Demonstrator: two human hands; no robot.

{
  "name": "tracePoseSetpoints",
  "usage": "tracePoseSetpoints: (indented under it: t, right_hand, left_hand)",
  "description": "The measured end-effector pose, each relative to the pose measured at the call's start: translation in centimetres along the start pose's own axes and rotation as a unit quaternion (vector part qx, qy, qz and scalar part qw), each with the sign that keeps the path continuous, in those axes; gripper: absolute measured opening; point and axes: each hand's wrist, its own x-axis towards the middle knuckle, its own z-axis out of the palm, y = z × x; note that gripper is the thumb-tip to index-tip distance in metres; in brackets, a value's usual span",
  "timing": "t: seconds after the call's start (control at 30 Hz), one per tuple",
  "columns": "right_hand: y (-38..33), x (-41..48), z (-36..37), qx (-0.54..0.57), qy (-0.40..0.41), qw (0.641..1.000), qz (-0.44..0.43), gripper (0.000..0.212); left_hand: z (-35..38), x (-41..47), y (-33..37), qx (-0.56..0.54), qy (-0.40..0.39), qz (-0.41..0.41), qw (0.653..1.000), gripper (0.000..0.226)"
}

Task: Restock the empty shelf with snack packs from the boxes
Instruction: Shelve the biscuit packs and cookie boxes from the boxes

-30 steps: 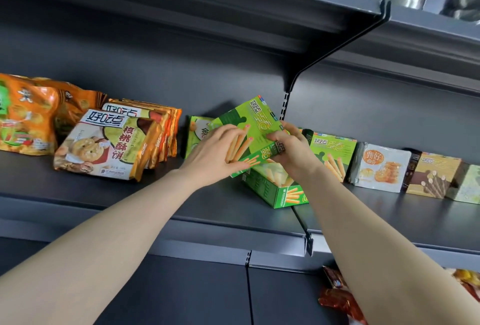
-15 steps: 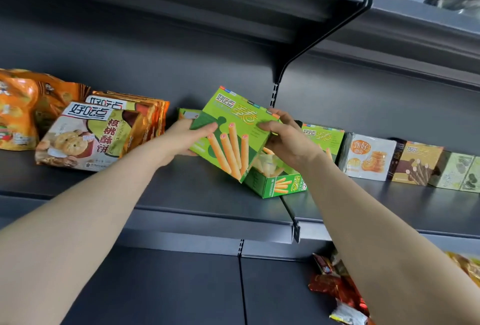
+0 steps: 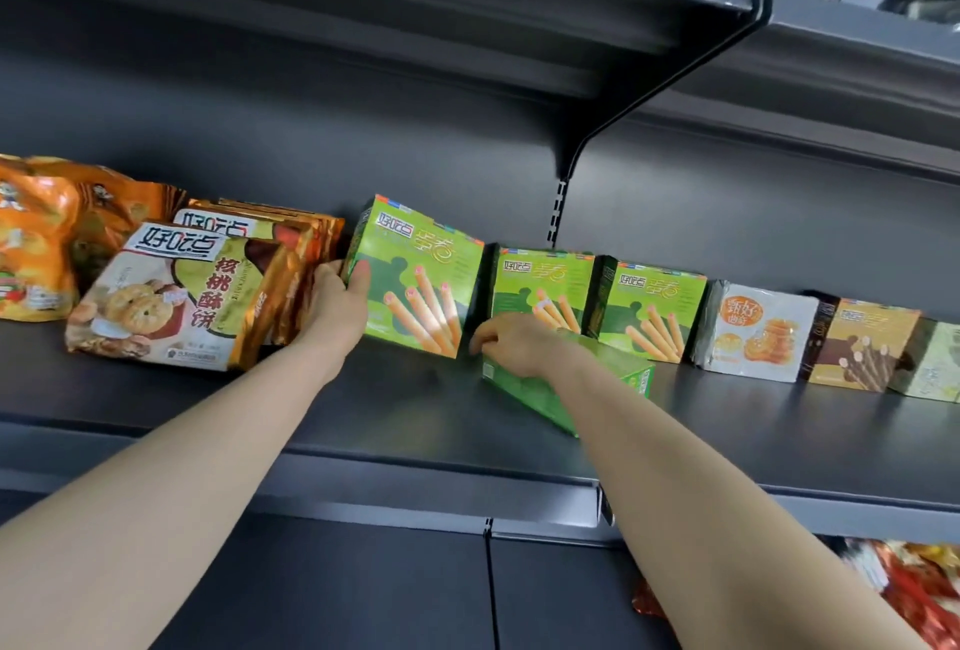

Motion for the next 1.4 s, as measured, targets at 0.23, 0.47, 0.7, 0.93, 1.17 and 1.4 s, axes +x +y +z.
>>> tracePoseSetpoints:
  t: [0.23,0.47,0.7,0.93,1.17,1.4]
  right_hand:
    - [4.5,-3.1,-2.7,-0.124,-0.025,0.987,0.097,0.062]
    - [7.7,-2.9,-3.5,0.412,0.122,0.886,0.176,0.012]
    - [9.1,-1.7,-3.4,0.301,0.155,0.916,0.213,0.033]
    - [9.2,-0.8,-2.7,0.270,0.129,0.925,0.233,0.058]
    - [9.9,-1.8,-2.6,0.251,0.176,0.923,0.233,0.052]
    - [13.1,-6.3,-4.0,0.208,0.247,0.909,0.264,0.052]
  left_hand:
    - [5.5,-1.4,1.9,-0.070,-0.082,-0.056,0.993,0.049]
    - [11.7,-3.4,2.8,-0.011,-0.163,-0.054,0.985,0.051]
    - [14.7,-1.5,1.5,0.068,-0.212,-0.039,0.974,0.050]
    - [15.6,-1.3,1.7,0.131,-0.229,-0.040,0.964,0.064]
    - [15.1,-2.1,2.4,0.154,-0.188,-0.001,0.970,0.071]
    - [14.6,-4.9,4.8,0.182,-0.058,0.168,0.967,0.034]
